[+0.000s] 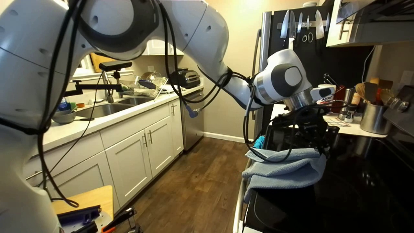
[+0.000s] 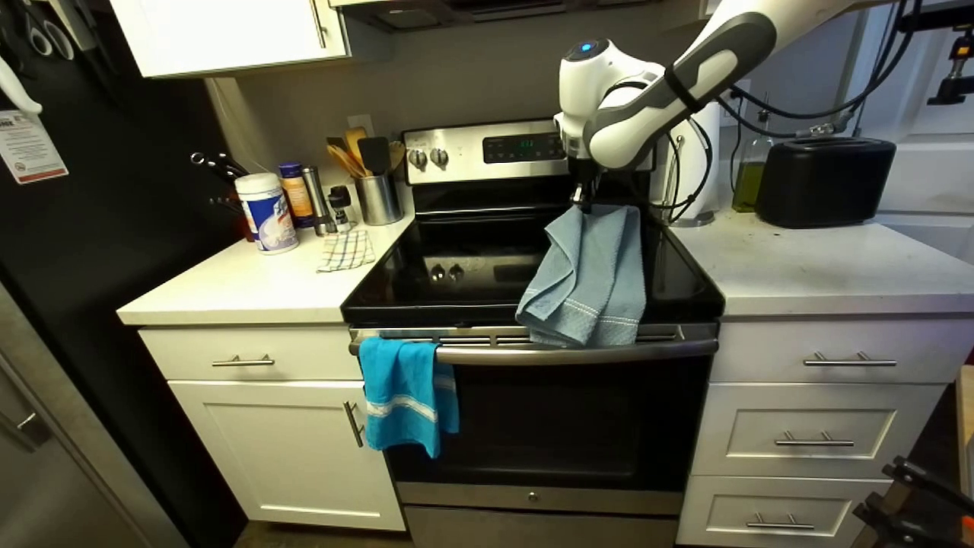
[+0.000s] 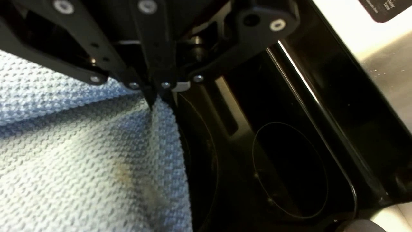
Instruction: Put the light blue towel on the stovetop.
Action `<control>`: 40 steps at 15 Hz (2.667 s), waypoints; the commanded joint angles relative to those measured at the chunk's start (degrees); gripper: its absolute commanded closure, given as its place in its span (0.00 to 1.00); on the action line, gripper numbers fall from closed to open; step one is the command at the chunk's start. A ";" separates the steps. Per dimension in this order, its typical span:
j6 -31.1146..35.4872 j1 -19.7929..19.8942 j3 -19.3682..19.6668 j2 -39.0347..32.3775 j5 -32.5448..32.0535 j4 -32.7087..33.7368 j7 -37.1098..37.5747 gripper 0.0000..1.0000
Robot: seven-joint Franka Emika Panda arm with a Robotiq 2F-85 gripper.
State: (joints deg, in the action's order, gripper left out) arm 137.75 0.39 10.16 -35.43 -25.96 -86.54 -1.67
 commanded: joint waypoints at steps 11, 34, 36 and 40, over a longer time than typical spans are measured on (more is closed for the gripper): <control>-8.06 4.33 -1.61 -14.84 4.97 28.17 -8.27 0.99; -20.82 -5.79 -2.02 -18.29 3.63 36.20 -2.36 0.00; -20.81 -5.47 -1.99 -18.29 3.66 36.19 -2.37 0.00; -20.81 -5.30 -1.98 -18.29 3.67 36.19 -2.38 0.00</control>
State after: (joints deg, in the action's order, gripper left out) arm 117.16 -4.79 7.95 -53.62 -22.55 -50.63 -3.92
